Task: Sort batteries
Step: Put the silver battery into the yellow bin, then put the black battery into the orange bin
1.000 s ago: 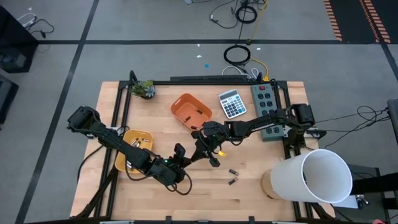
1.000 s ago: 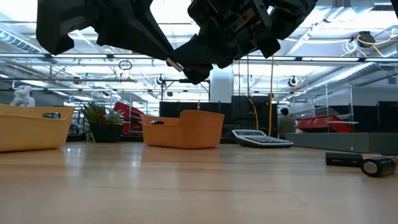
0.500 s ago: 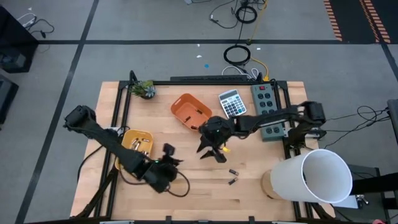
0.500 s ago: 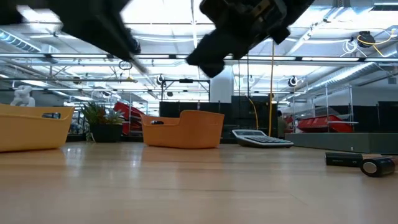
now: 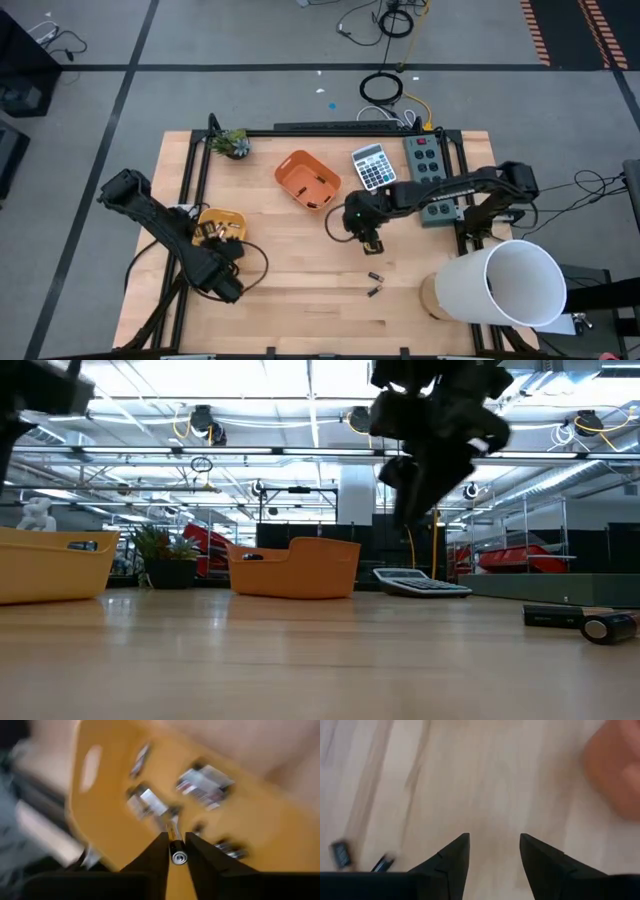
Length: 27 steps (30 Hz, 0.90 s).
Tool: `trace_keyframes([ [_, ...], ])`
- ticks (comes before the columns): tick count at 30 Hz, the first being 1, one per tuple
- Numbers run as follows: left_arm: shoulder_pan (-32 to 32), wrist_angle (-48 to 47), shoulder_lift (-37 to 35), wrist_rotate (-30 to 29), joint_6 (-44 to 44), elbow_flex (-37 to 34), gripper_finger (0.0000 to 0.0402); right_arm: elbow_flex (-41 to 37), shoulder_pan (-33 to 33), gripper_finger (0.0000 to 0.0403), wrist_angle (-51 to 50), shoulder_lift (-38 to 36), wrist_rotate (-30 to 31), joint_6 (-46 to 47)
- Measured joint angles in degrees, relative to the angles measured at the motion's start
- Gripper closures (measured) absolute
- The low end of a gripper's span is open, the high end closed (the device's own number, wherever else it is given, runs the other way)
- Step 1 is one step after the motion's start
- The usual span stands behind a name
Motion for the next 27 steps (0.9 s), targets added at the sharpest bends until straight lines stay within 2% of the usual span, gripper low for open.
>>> trace_keyframes([
  [3, -0.18, -0.21, 0.04, 0.44, -4.38, -2.20, 0.0284, 0.00, 1.89, 0.0236, -4.22, 0.00, -0.33, 1.03],
  [7, 0.22, 1.33, 0.06, 0.53, -3.49, -1.58, 0.0222, -0.02, 5.52, 0.0236, -12.09, 0.00, -0.16, 0.01],
  [11, 1.69, 1.31, 0.04, -6.84, -2.83, 0.61, 0.0180, -0.02, 9.09, 0.0235, -8.98, 0.49, 1.17, 2.73],
  [15, 3.96, 1.70, 0.04, -13.22, -2.77, 1.23, 0.0171, -0.02, 12.87, 0.0235, -5.74, 2.33, 0.92, 7.83],
  [22, 7.12, 4.23, 0.04, -17.31, 3.44, 1.23, 0.0174, -0.02, 18.49, 0.0235, -5.83, 6.57, 1.36, 15.48],
  [27, 9.45, 7.72, 0.04, -18.16, 5.86, 1.23, 0.0174, 0.00, 20.59, 0.0235, -5.33, 9.63, 2.71, 19.84],
])
